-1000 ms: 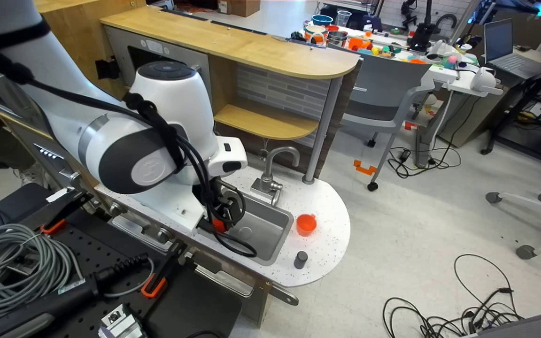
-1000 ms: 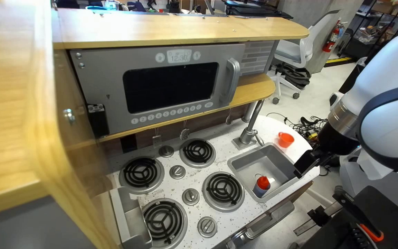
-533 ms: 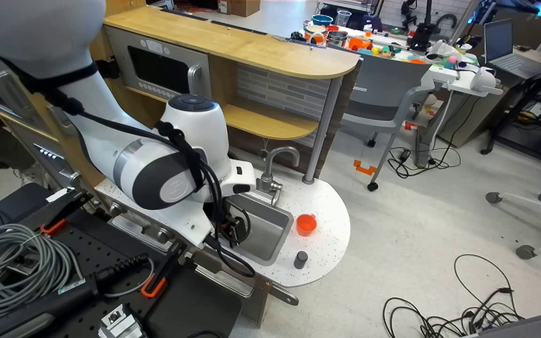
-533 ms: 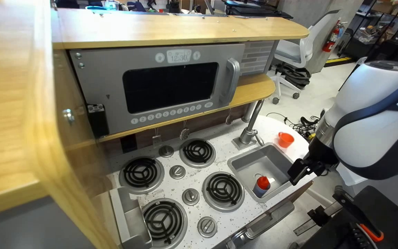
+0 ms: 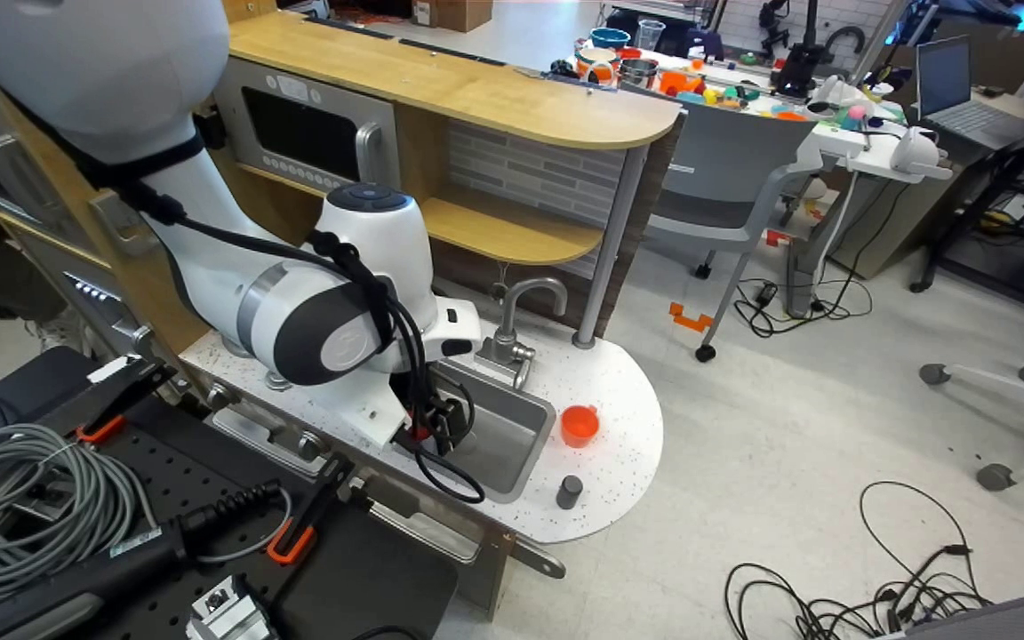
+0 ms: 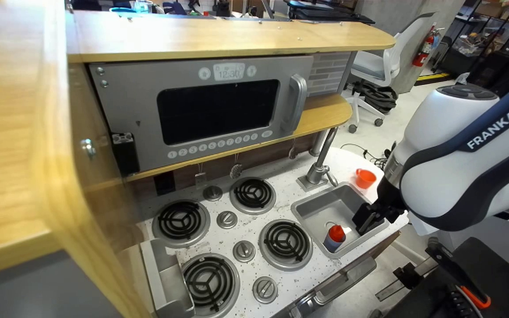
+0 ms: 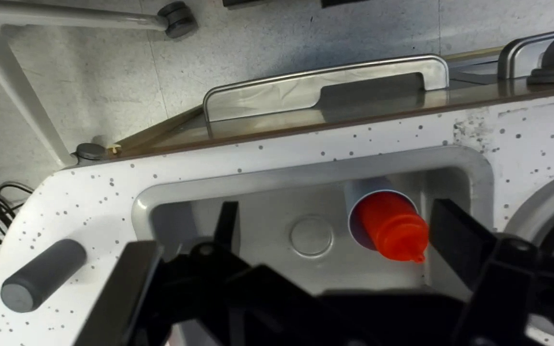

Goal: Take the bottle in the blue cup and put it in the sink

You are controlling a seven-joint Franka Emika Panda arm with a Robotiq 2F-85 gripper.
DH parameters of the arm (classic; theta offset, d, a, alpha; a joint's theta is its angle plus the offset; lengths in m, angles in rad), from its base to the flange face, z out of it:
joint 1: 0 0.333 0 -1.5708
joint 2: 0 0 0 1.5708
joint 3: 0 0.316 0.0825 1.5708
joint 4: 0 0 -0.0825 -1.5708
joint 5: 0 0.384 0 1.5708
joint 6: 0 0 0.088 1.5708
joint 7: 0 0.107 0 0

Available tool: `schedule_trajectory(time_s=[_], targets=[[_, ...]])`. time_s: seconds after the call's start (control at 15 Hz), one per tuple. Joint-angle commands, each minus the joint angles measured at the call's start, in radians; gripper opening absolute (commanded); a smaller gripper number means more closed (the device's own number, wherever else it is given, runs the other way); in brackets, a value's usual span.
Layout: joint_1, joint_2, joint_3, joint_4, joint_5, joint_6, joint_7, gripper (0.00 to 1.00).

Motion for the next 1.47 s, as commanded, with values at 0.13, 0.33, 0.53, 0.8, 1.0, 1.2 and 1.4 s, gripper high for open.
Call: schedule_trajectory(time_s=[0.13, 0.33, 0.53, 0.8, 1.0, 1.2, 1.4], targets=[[0.086, 0.047, -0.025, 0.056, -0.011, -0.018, 0.056, 1.00], [0.113, 0.060, -0.023, 0.065, -0.010, -0.016, 0.073, 1.00], [0.155, 0.089, -0.056, 0.084, -0.021, 0.018, 0.093, 1.00], [0.193, 0.132, -0.095, 0.129, -0.033, 0.017, 0.091, 1.00], [0.194, 0.170, -0.102, 0.164, -0.031, 0.007, 0.086, 1.00], [0.188, 0.200, -0.097, 0.185, -0.031, 0.005, 0.077, 1.00], [0.185, 0.221, -0.092, 0.199, -0.031, 0.000, 0.071, 1.00]])
